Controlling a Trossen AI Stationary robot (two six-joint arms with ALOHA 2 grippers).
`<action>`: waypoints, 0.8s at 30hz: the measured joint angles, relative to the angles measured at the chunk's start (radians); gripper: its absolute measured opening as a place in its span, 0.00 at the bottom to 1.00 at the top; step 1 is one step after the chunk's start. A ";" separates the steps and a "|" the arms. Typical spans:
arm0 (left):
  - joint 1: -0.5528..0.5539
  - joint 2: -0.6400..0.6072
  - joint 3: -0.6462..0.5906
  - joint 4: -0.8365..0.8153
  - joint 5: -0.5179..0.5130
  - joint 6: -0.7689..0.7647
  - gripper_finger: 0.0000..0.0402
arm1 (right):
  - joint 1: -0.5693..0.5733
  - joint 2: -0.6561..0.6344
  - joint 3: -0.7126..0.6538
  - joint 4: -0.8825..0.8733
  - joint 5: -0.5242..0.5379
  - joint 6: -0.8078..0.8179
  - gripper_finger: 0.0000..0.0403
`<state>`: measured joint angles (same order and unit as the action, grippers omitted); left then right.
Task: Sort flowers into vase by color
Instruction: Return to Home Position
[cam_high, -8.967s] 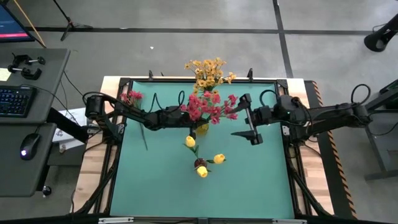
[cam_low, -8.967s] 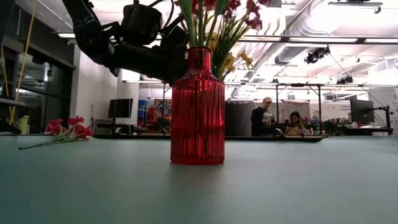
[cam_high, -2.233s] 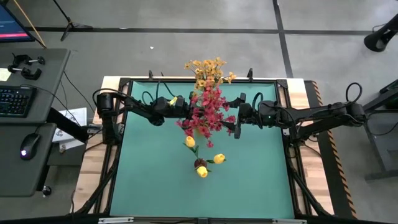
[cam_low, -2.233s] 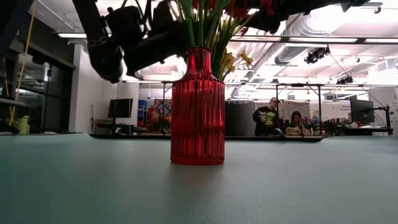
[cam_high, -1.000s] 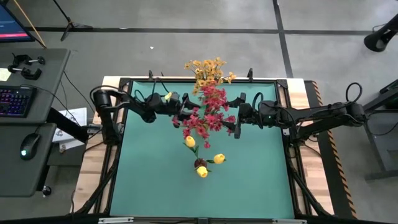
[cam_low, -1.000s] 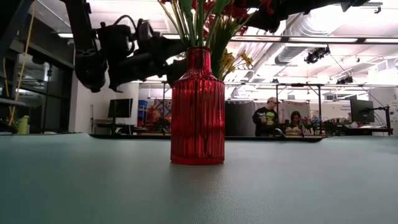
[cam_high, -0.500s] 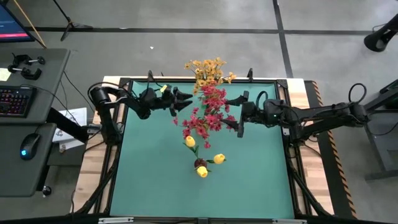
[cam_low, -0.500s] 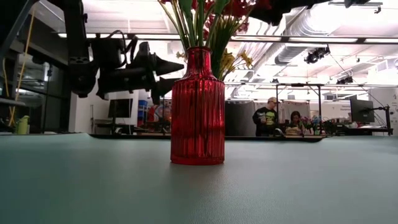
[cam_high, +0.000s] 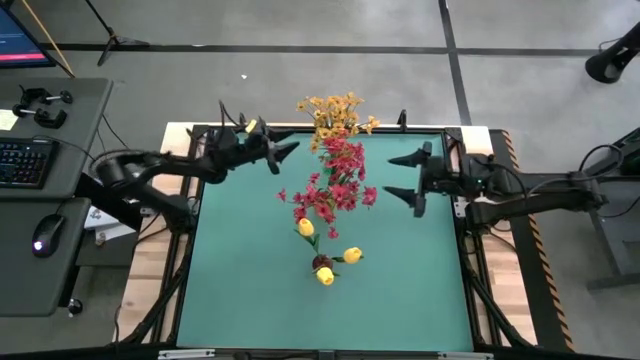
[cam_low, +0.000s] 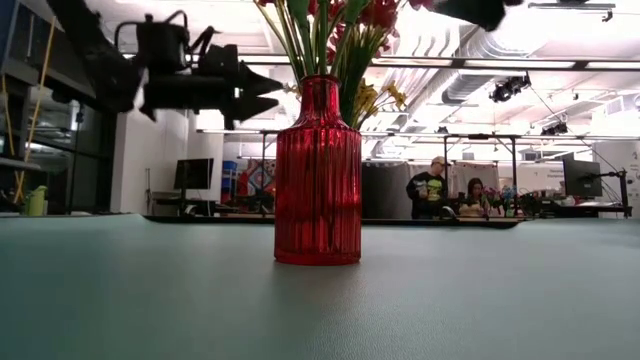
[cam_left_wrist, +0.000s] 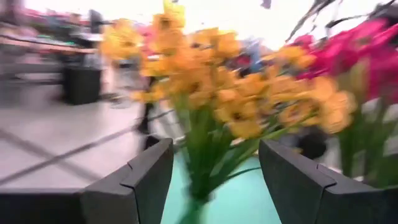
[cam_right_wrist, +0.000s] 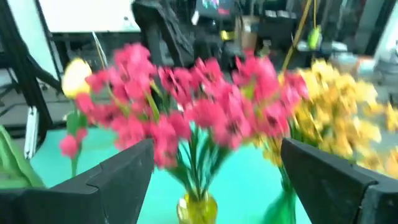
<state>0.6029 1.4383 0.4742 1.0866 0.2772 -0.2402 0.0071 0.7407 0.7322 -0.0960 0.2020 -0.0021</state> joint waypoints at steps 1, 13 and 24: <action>0.000 -0.040 0.000 -0.069 -0.035 0.040 0.56 | 0.000 -0.013 0.000 -0.039 0.009 0.008 0.85; -0.214 -0.270 -0.067 -0.465 -0.116 0.224 0.43 | 0.000 -0.026 -0.069 -0.334 0.134 0.118 0.83; -0.705 -0.261 -0.261 -0.274 -0.450 0.253 0.03 | 0.007 -0.028 -0.342 -0.270 0.092 0.295 0.11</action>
<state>-0.1019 1.1774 0.2131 0.8125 -0.1729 0.0132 0.0143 0.7124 0.3904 -0.3662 0.2941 0.2926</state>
